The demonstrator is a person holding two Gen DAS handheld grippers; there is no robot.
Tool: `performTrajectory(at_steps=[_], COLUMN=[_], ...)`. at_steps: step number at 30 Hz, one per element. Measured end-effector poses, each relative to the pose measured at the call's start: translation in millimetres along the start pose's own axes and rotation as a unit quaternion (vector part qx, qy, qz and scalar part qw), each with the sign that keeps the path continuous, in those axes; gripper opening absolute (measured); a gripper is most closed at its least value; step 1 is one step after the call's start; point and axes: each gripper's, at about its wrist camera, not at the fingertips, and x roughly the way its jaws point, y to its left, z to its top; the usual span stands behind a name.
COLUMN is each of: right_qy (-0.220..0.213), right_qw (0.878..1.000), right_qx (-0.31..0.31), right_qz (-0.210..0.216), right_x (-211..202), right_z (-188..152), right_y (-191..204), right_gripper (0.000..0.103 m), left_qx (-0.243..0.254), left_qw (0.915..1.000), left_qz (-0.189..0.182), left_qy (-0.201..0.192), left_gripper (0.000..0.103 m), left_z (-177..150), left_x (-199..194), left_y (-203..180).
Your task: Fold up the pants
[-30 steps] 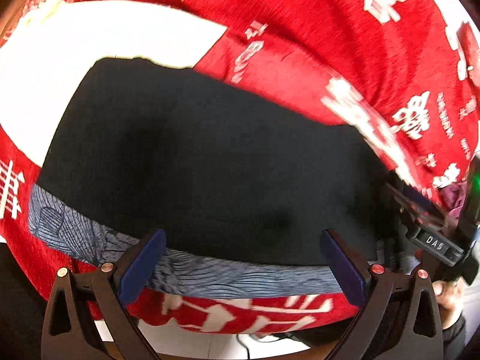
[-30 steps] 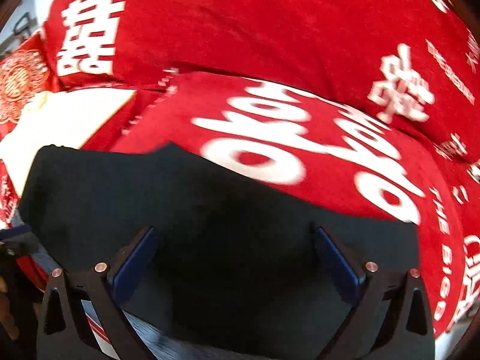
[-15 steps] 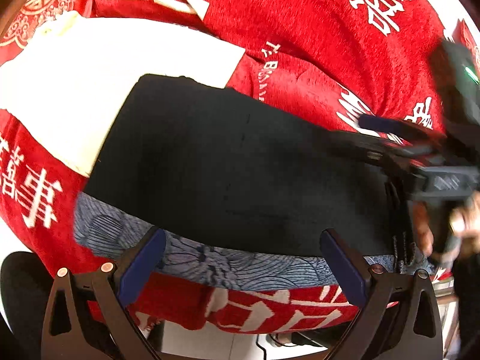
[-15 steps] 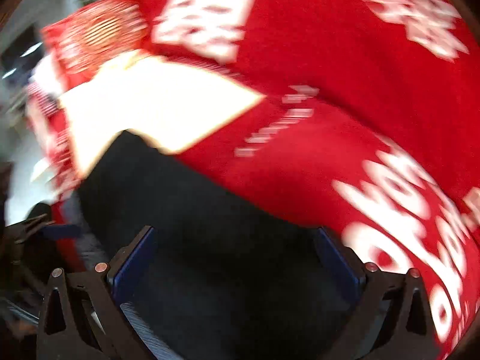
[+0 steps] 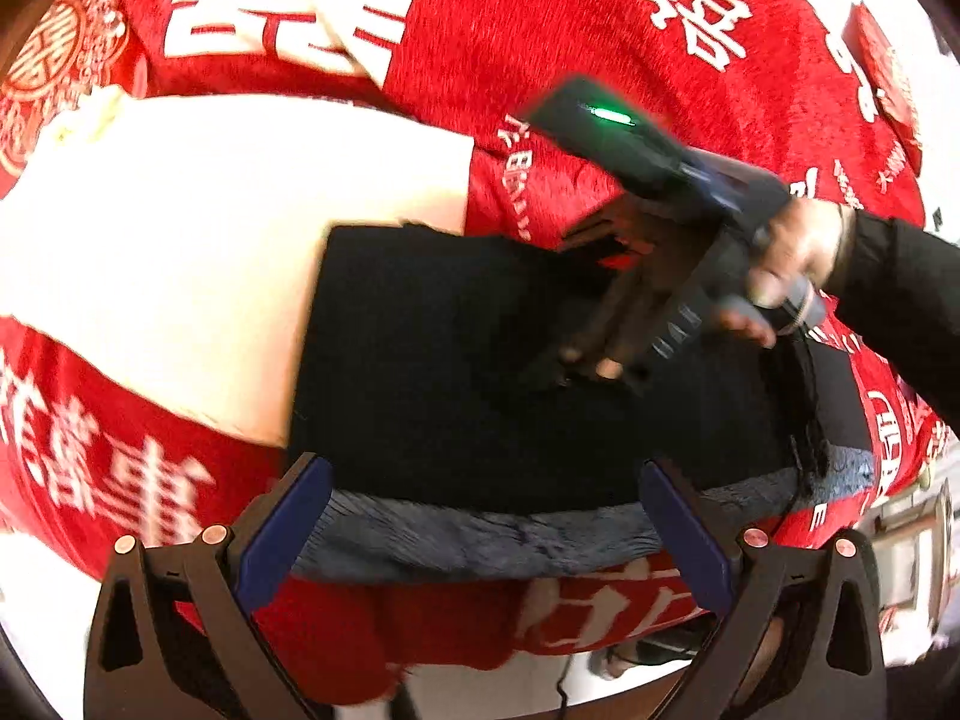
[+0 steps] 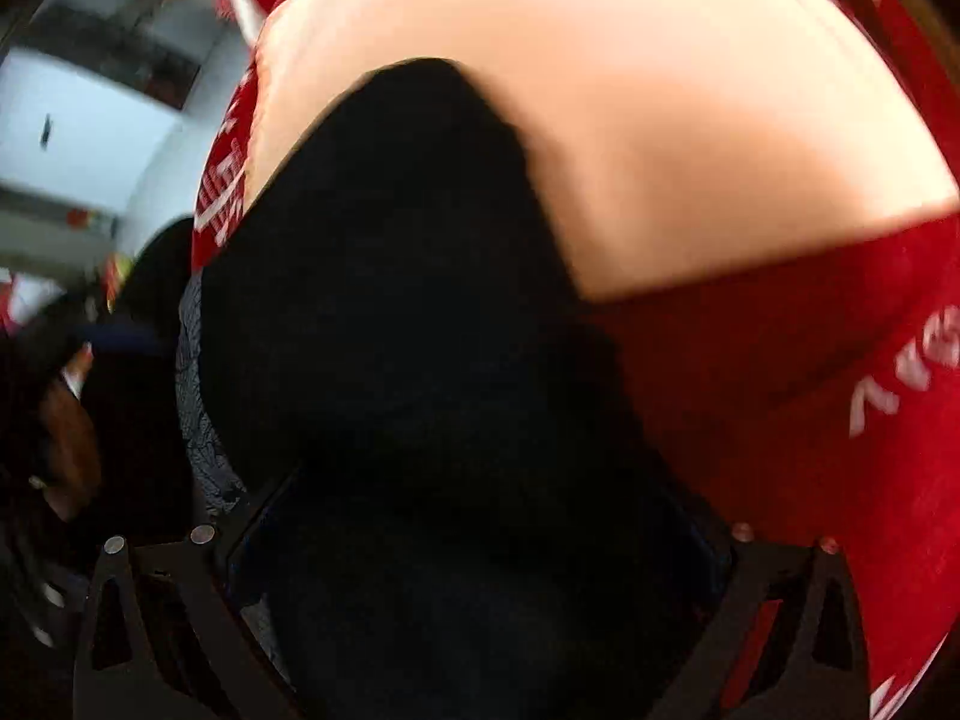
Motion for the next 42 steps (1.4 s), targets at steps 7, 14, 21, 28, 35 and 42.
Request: performTrajectory(at_steps=[7,14,21,28,35,42], right_qy=[-0.102,-0.132,-0.135,-0.116,-0.189,-0.103], right_qw=[0.986,0.972,0.973,0.978,0.954,0.957], right_qx=[-0.079,-0.122,-0.115,-0.057,0.027,0.114], right_qz=[-0.102,-0.150,-0.146,-0.163,-0.231,-0.247], right_x=[-56.2,-79.8,-78.9,-77.0,-110.2,-22.2], right_z=[-53.7,-88.7,-67.4,-52.1,-98.1,-160.0], right_y=[58.2,101.4,104.8,87.4,101.3,85.6], right_gripper=[0.026,0.024,0.024,0.042,0.080,0.080], left_qx=[0.051,0.100,0.124,0.123,0.084,0.067], left_qw=[0.9983,0.9867,0.9690,0.9750,0.9802,0.9802], left_qz=[-0.030,-0.127,-0.211,-0.163,-0.139,-0.129], left_qy=[-0.006,-0.012,0.037,0.087,0.113,0.135], left_gripper=[0.103,0.103,0.100,0.028,0.027,0.026], left_z=[17.3,26.6,44.1,40.2,48.9,67.0], left_x=[-4.8,8.6,52.5,67.1,69.9,54.0], left_y=[41.0,52.2,26.6,-1.6,-8.8,-19.7])
